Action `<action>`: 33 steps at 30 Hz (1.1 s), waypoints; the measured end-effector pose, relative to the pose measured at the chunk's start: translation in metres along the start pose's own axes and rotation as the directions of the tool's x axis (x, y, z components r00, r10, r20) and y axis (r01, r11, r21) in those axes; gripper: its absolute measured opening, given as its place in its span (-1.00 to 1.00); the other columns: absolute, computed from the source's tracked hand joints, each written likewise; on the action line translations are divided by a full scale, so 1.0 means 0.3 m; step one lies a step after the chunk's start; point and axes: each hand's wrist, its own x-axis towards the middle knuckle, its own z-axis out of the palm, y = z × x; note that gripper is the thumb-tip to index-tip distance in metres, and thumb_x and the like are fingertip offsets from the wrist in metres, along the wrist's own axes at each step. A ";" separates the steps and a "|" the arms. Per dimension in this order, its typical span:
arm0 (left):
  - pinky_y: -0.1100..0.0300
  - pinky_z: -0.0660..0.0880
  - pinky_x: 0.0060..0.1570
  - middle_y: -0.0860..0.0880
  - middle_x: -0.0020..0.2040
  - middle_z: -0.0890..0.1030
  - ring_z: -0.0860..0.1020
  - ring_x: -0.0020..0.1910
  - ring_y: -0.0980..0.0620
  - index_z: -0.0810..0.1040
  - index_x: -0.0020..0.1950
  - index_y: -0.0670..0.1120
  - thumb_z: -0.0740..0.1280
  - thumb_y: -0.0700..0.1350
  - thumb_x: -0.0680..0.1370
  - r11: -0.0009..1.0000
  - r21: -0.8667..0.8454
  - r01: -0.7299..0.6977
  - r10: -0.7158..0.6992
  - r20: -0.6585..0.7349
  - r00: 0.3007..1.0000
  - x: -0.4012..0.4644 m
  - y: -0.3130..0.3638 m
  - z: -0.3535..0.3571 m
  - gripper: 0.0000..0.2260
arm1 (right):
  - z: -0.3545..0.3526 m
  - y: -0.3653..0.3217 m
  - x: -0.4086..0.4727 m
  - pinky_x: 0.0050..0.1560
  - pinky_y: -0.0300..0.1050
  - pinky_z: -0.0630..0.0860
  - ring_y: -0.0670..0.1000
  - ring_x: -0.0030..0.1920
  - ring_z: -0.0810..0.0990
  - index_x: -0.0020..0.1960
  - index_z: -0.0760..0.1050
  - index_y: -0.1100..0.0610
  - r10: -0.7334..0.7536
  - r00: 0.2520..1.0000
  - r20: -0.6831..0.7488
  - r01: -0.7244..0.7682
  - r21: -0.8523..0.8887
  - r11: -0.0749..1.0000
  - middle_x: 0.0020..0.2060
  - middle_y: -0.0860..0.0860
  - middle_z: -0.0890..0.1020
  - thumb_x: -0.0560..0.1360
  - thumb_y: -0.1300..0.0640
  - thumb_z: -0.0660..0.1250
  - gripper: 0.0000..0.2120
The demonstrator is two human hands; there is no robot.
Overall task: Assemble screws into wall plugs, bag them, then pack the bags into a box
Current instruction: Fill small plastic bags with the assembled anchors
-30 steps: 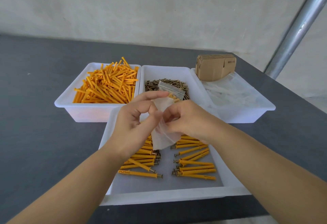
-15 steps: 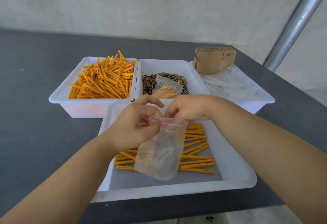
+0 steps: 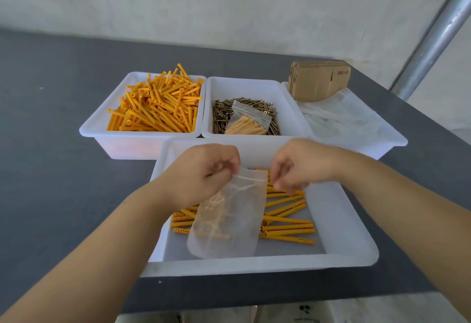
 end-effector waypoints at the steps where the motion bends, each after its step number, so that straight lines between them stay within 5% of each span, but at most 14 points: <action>1: -0.01 0.50 -0.12 -0.03 -0.20 0.61 0.55 -0.18 -0.03 0.57 -0.14 -0.07 0.20 -0.17 0.40 0.999 -0.017 0.029 -0.029 0.017 0.999 0.000 -0.005 0.000 -0.83 | 0.026 0.001 -0.018 -0.29 -0.28 0.51 -0.15 -0.27 0.65 -0.06 0.65 -0.01 0.018 0.995 0.099 -0.004 -0.145 0.989 -0.26 -0.08 0.71 0.41 0.09 0.54 -0.87; 4: 0.07 0.50 -0.15 -0.03 -0.24 0.60 0.53 -0.23 0.01 0.56 -0.19 -0.05 0.20 -0.15 0.37 0.992 -0.072 0.101 -0.098 0.038 0.994 -0.002 -0.016 0.002 -0.85 | 0.113 -0.006 -0.038 -0.23 -0.31 0.50 -0.19 -0.19 0.59 0.01 0.64 -0.02 0.042 0.988 0.148 0.016 -0.370 0.929 -0.23 -0.20 0.62 0.36 0.02 0.57 -0.75; 10: 0.40 0.38 -0.32 0.08 -0.32 0.58 0.45 -0.38 0.21 0.59 -0.24 0.00 0.24 -0.15 0.32 0.971 -0.151 0.188 -0.175 0.091 0.980 -0.009 -0.017 0.010 -0.86 | 0.155 -0.017 -0.033 -0.13 -0.21 0.56 -0.13 -0.21 0.55 -0.01 0.61 0.05 0.022 0.996 0.089 0.015 -0.394 0.919 -0.32 -0.22 0.52 0.38 0.08 0.56 -0.77; 18: 0.40 0.40 -0.32 -0.06 -0.26 0.64 0.48 -0.36 0.14 0.62 -0.23 -0.01 0.27 -0.13 0.32 0.969 -0.166 0.183 -0.173 0.068 0.983 -0.009 -0.026 0.013 -0.85 | 0.193 -0.031 -0.035 -0.32 -0.18 0.41 -0.04 -0.35 0.44 -0.20 0.59 0.19 -0.074 0.985 0.158 0.149 -0.546 0.824 -0.30 0.07 0.62 0.35 0.24 0.41 -0.97; 22: 0.34 0.42 -0.32 -0.11 -0.27 0.63 0.47 -0.36 0.14 0.63 -0.22 -0.03 0.27 -0.15 0.33 0.963 -0.215 0.164 -0.166 0.007 0.986 -0.009 -0.031 0.007 -0.85 | 0.138 -0.016 -0.053 -0.28 -0.18 0.46 -0.10 -0.33 0.47 -0.26 0.48 0.04 -0.057 0.993 0.101 0.094 -0.424 0.901 -0.35 -0.11 0.52 0.33 0.24 0.43 -0.84; 26: 0.23 0.46 -0.27 0.11 -0.31 0.60 0.49 -0.31 0.17 0.63 -0.23 -0.04 0.26 -0.18 0.34 0.964 -0.236 0.119 -0.127 -0.017 0.992 -0.010 -0.026 0.003 -0.84 | 0.071 0.003 -0.073 -0.34 -0.18 0.45 -0.11 -0.35 0.51 -0.18 0.55 0.11 -0.091 0.994 -0.053 0.076 -0.245 0.966 -0.35 -0.02 0.57 0.31 0.22 0.47 -0.86; 29: 0.00 0.53 -0.11 0.05 -0.21 0.63 0.55 -0.19 0.04 0.64 -0.19 -0.05 0.26 -0.20 0.36 0.970 -0.224 0.093 -0.103 -0.030 0.994 -0.011 -0.024 -0.003 -0.82 | -0.011 0.018 -0.095 -0.42 -0.29 0.46 -0.14 -0.39 0.61 -0.22 0.54 0.03 -0.046 0.978 -0.204 0.054 0.031 0.998 -0.40 -0.02 0.63 0.31 0.30 0.42 -0.82; 33: -0.04 0.51 -0.06 0.02 -0.16 0.62 0.54 -0.16 0.03 0.63 -0.14 -0.07 0.24 -0.22 0.41 0.972 -0.227 0.052 -0.062 -0.036 0.997 -0.007 -0.018 -0.004 -0.82 | -0.117 0.015 -0.092 -0.43 -0.18 0.49 -0.01 -0.29 0.71 -0.21 0.59 0.06 -0.048 0.892 -0.449 0.181 0.259 0.949 -0.35 0.10 0.69 0.40 0.38 0.37 -0.78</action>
